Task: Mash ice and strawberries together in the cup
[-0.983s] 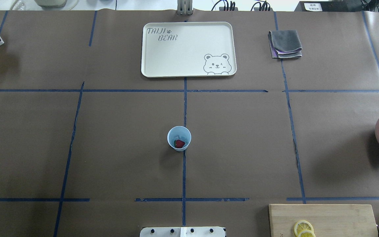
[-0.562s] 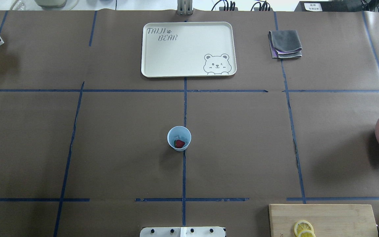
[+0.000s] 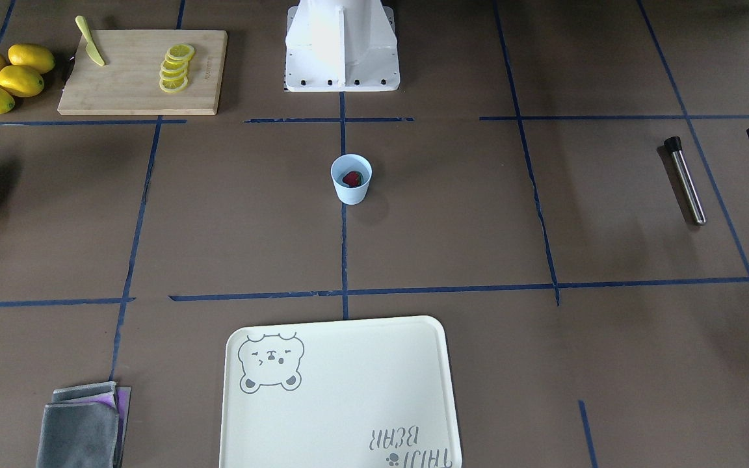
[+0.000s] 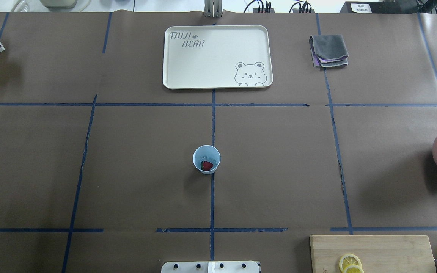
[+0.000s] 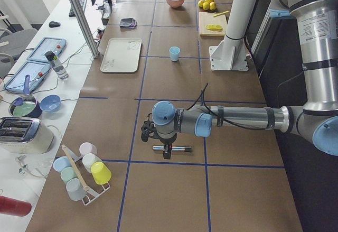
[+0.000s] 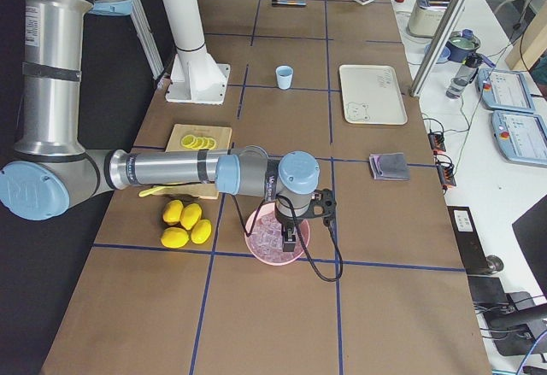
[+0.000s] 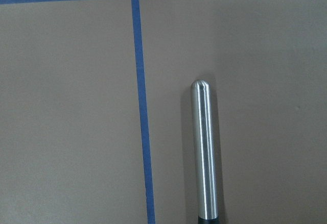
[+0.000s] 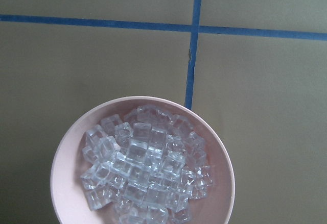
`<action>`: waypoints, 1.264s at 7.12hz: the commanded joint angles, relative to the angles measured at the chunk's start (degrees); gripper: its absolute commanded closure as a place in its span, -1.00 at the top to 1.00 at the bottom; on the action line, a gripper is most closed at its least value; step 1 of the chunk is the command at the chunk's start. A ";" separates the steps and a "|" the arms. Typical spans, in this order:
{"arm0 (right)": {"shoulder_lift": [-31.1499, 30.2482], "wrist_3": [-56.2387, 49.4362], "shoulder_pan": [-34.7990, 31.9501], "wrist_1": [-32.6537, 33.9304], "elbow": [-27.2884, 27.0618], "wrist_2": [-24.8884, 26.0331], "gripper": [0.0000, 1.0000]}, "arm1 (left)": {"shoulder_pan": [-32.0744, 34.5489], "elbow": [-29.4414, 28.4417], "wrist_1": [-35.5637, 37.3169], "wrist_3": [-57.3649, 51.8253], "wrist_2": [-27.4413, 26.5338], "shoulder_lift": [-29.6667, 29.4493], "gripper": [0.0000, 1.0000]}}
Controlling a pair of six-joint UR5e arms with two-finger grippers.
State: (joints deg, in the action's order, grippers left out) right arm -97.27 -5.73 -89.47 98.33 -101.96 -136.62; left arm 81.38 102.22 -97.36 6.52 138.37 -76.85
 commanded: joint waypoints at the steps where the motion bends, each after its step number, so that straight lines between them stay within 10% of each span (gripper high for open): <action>1: -0.12 -0.15 0.00 -0.42 1.32 0.21 1.00 | 0.00 0.43 1.20 0.07 0.24 -0.40 1.00; 9: -0.64 -0.24 0.00 -0.42 2.21 1.00 1.00 | 5.27 3.42 4.11 -3.71 -0.56 -0.24 1.00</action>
State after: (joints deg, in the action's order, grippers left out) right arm -97.91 -5.98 -89.47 97.86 -99.76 -135.70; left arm 85.62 105.48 -93.32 4.06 137.91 -77.36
